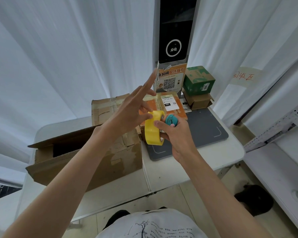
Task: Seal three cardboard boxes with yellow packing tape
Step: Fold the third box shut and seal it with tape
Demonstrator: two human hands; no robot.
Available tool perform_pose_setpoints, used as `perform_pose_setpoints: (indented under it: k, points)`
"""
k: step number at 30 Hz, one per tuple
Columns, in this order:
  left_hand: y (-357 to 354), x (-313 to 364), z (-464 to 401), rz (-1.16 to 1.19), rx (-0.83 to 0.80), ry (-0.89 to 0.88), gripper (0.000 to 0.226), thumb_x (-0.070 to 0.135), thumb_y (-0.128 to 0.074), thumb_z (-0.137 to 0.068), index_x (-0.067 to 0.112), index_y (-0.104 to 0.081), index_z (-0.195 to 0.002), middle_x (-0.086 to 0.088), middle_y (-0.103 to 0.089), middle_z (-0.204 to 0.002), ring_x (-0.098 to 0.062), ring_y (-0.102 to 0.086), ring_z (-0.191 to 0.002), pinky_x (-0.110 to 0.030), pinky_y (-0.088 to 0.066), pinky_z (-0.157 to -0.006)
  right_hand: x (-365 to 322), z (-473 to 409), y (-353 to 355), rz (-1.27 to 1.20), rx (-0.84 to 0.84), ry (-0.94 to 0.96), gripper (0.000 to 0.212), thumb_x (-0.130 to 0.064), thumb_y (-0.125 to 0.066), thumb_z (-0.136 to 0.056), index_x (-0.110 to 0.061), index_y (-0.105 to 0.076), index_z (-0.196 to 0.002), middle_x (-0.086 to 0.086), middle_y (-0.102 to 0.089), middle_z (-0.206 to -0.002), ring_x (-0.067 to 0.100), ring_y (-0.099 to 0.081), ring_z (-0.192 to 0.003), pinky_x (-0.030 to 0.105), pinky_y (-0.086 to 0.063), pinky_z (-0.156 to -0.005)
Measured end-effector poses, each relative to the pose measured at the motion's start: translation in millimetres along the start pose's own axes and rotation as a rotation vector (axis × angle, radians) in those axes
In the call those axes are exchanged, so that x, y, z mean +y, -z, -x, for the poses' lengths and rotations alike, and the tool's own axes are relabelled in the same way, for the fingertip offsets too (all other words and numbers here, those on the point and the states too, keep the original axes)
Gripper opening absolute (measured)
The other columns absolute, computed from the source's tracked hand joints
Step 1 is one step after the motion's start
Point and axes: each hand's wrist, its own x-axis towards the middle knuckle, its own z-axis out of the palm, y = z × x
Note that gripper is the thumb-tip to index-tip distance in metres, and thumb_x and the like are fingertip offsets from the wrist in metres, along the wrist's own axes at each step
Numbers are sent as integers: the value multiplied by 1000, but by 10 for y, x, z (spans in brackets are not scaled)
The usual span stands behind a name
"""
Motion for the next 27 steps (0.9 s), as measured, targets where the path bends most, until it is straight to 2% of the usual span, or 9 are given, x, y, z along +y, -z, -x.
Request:
perform_pose_setpoints:
  k: [3,7,11,14,17,21,23,25,27]
  points:
    - [-15,31,25,-16,5,-8,120,-1,-83,-80,42,-4,-160,-2,-50,-140,-10,-70,-82,-24,-60,-76,-14,19,3,19,3,11,40,-25,-81,-83,-25,-55,-114,-2,-60,-112,25,-63,-113,49,-56,-98]
    - [-24,59,31,-49,2,-7,118,-3,-81,-80,41,-5,-159,-2,-51,-135,-8,-67,-76,-22,-59,-72,-26,41,24,49,0,14,41,-26,-81,-84,-26,-53,-114,-6,-58,-107,25,-62,-113,46,-56,-98]
    - [-22,66,24,22,34,70,115,-5,-79,-81,39,-5,-157,-5,-51,-138,-6,-68,-74,-20,-58,-71,-50,79,55,61,-19,49,26,-27,-79,-86,-31,-54,-94,-6,-58,-100,20,-63,-103,30,-58,-83]
    - [-37,17,6,38,92,94,113,-7,-77,-82,34,-6,-161,-6,-43,-149,-12,-68,-88,-21,-59,-72,-10,139,54,59,-65,93,30,-22,-82,-83,-29,-54,-91,-7,-55,-95,12,-59,-88,18,-55,-68]
    - [-105,4,-14,8,104,111,113,-14,-71,-82,33,-5,-162,-6,-33,-155,-11,-59,-108,-18,-57,-74,104,198,23,108,-104,132,34,-11,-83,-81,-25,-55,-93,-7,-55,-94,11,-57,-84,16,-56,-67]
    - [-183,22,31,-19,27,159,119,-18,-65,-82,45,0,-160,-4,-36,-146,-10,-58,-98,-32,-60,-73,193,185,19,202,-73,150,33,-12,-83,-81,-25,-53,-87,-5,-53,-92,13,-54,-85,32,-59,-77]
    - [-194,70,74,-34,-9,180,122,-17,-65,-83,51,4,-157,-1,-37,-142,-12,-59,-97,-34,-60,-73,203,169,34,237,-70,161,36,-13,-84,-81,-29,-52,-86,-5,-52,-99,14,-54,-90,26,-58,-75]
    - [-188,160,113,-32,-31,194,123,-16,-66,-84,55,6,-154,-1,-39,-138,-13,-60,-87,-28,-59,-74,212,145,48,266,-47,186,37,-14,-83,-82,-31,-50,-85,-4,-51,-106,13,-54,-93,16,-52,-72]
    - [-183,259,159,-11,-60,206,122,-16,-65,-85,56,7,-151,1,-40,-133,-13,-59,-80,-21,-56,-72,225,97,72,293,3,208,37,-17,-82,-83,-33,-49,-83,-2,-51,-111,14,-54,-96,14,-49,-74]
